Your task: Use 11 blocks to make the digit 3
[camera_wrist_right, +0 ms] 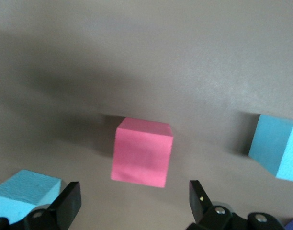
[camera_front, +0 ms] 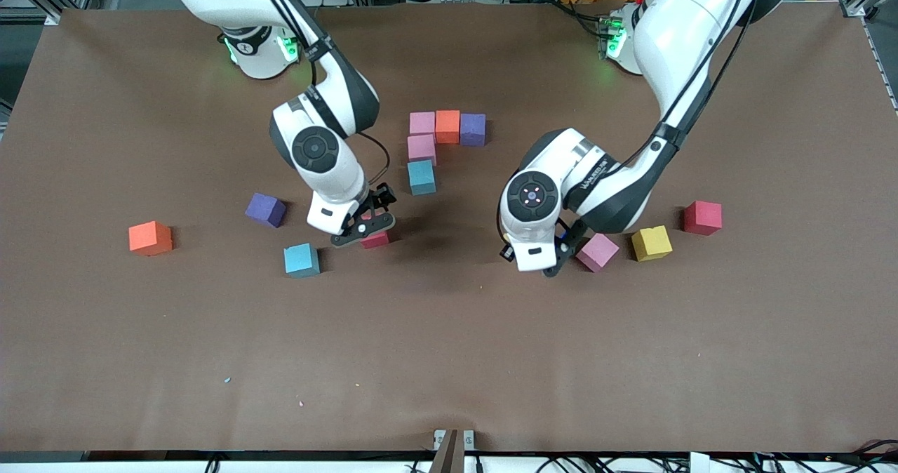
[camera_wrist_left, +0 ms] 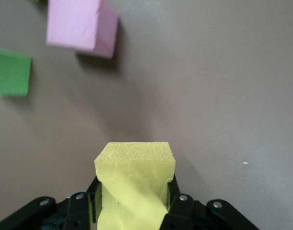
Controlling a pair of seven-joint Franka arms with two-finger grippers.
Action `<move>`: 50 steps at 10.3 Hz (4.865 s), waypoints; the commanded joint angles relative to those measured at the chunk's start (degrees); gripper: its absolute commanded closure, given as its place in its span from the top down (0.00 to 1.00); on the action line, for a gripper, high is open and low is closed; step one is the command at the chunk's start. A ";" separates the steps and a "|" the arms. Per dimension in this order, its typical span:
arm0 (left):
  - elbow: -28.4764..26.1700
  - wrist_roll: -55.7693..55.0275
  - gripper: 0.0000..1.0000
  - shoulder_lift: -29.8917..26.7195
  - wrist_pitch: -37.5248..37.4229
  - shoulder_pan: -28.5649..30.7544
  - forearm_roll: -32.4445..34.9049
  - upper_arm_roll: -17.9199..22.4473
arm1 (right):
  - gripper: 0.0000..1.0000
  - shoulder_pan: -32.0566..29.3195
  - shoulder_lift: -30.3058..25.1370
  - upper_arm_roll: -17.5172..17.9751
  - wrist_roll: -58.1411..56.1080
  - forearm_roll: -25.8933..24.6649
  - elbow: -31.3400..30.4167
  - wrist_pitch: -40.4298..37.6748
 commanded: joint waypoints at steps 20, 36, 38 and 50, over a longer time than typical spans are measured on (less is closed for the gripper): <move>-23.22 -59.00 0.00 -4.46 24.42 -8.64 3.79 -4.99 | 1.00 -1.22 10.44 0.72 10.57 -2.01 3.79 5.88; -17.68 -59.97 0.00 -0.67 24.50 -14.36 3.61 0.11 | 0.24 -0.87 7.36 1.25 12.06 -2.00 5.29 4.65; -17.67 -59.88 0.00 -0.76 24.42 -14.45 3.70 0.11 | 0.24 -0.87 7.01 1.25 13.64 -2.00 5.55 4.74; -17.41 -60.06 0.08 -0.85 24.33 -15.33 2.91 0.02 | 0.24 -0.52 7.71 1.25 15.58 -2.00 6.34 4.74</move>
